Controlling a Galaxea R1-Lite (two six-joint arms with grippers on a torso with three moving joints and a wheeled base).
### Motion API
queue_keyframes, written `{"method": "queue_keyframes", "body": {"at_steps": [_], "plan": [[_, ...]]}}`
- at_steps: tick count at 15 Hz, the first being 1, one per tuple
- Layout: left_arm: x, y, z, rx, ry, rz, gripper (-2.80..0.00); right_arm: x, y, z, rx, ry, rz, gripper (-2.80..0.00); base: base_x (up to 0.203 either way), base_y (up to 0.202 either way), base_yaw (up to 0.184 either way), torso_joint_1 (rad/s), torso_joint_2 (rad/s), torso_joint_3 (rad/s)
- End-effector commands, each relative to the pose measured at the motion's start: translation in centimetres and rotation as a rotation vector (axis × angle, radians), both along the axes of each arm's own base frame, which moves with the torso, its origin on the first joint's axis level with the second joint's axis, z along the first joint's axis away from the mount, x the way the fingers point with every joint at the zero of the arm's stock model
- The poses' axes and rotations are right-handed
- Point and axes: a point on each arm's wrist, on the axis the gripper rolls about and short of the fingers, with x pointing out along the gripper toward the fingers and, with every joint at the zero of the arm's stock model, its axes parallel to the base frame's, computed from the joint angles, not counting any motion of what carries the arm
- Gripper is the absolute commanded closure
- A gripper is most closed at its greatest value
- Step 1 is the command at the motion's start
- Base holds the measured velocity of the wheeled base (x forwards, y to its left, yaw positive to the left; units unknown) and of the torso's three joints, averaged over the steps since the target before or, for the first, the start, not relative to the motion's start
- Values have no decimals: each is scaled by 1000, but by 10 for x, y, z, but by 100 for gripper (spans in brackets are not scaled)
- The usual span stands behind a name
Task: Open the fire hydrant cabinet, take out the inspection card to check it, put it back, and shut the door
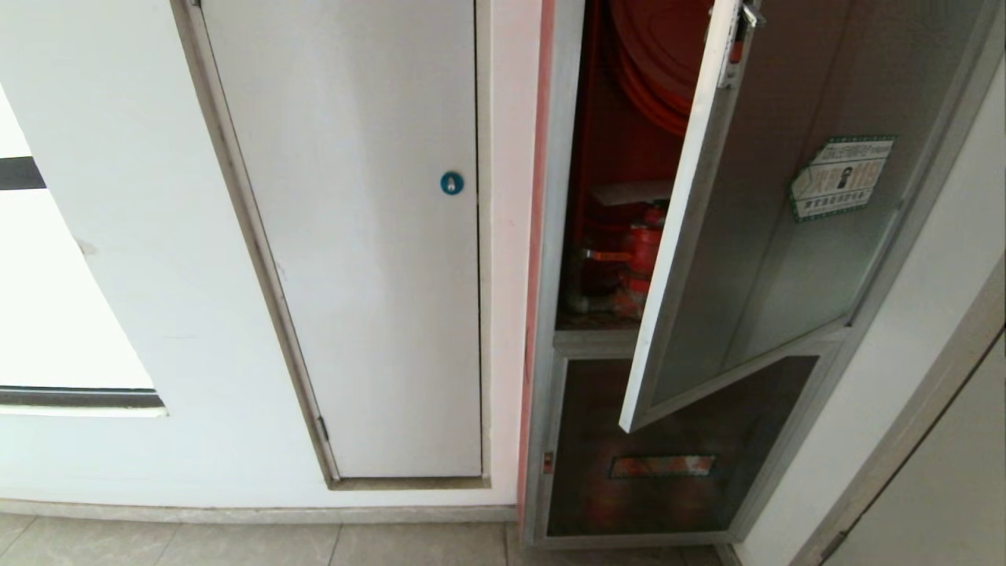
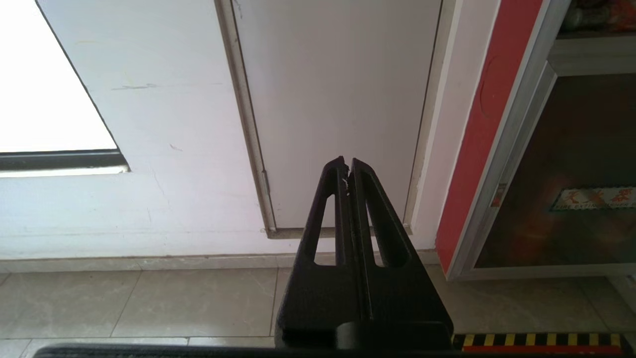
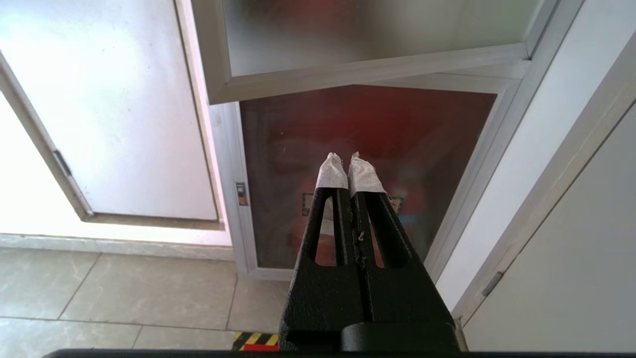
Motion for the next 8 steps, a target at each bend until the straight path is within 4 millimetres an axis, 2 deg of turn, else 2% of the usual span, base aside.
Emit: {"method": "queue_keyframes", "body": {"at_steps": [1,8], "plan": [[1,0,-2,0,9,0,0,0,0,0,-1,-2,0,0,0,0,0,0,0,0],[1,0,-2,0,9,0,0,0,0,0,21,-2,-3,0,0,0,0,0,0,0]]}}
